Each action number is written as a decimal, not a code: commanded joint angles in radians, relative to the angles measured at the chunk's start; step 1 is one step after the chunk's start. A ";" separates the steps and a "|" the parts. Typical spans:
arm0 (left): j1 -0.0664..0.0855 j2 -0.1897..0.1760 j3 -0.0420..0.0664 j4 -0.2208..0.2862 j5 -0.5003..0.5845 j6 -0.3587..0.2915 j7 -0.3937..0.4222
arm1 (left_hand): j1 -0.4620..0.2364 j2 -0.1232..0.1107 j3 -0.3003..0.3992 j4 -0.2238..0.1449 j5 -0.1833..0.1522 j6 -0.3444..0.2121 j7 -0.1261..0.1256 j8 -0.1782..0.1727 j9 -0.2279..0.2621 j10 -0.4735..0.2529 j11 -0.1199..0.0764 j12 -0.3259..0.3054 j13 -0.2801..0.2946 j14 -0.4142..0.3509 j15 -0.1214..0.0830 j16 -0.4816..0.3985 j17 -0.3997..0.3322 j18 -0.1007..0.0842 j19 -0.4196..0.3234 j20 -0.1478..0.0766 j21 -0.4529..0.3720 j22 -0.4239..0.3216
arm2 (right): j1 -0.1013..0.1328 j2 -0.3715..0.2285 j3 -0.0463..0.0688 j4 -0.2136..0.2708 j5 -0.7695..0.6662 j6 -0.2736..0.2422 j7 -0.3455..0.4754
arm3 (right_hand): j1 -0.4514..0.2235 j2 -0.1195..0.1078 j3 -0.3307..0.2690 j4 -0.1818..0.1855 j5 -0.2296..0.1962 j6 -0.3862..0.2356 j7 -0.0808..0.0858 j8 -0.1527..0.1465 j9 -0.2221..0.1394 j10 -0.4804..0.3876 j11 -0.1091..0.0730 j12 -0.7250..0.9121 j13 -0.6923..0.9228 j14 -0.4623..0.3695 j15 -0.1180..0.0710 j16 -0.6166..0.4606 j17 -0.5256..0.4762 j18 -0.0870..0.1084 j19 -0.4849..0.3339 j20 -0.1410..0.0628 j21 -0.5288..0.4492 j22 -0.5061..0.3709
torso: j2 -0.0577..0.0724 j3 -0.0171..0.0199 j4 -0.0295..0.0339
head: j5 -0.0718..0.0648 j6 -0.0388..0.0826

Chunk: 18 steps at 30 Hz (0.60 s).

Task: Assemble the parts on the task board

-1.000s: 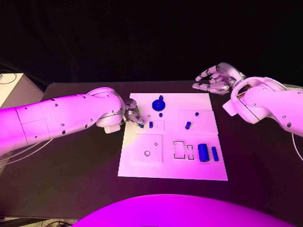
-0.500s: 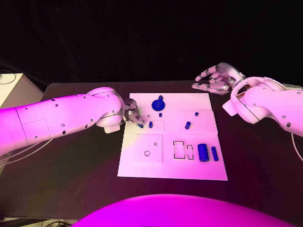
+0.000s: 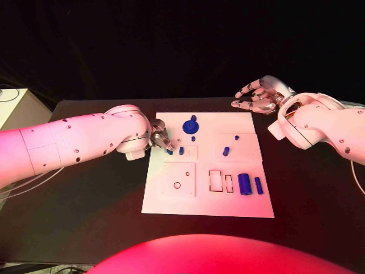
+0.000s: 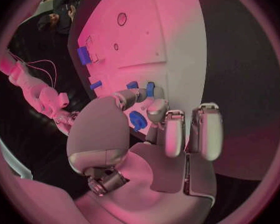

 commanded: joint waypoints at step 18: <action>-0.014 0.015 -0.007 -0.009 0.007 0.044 -0.004 | -0.083 -0.006 0.058 -0.094 -0.016 0.036 -0.038 0.011 -0.004 0.018 -0.012 0.007 0.016 0.095 -0.016 0.003 0.240 -0.005 0.009 -0.010 0.005 0.107 | -0.001 -0.003 0.000 0.002 -0.002 0.004 0.012 | -0.011 0.001 0.003 0.001 0.007 -0.007 0.001 0.006 0.002 0.010 0.009 -0.006 0.167 0.071 0.004 -0.005 0.132 0.013 0.042 0.005 -0.003 0.164 | 0.000 0.0007 -0.0007 | -0.005 0.000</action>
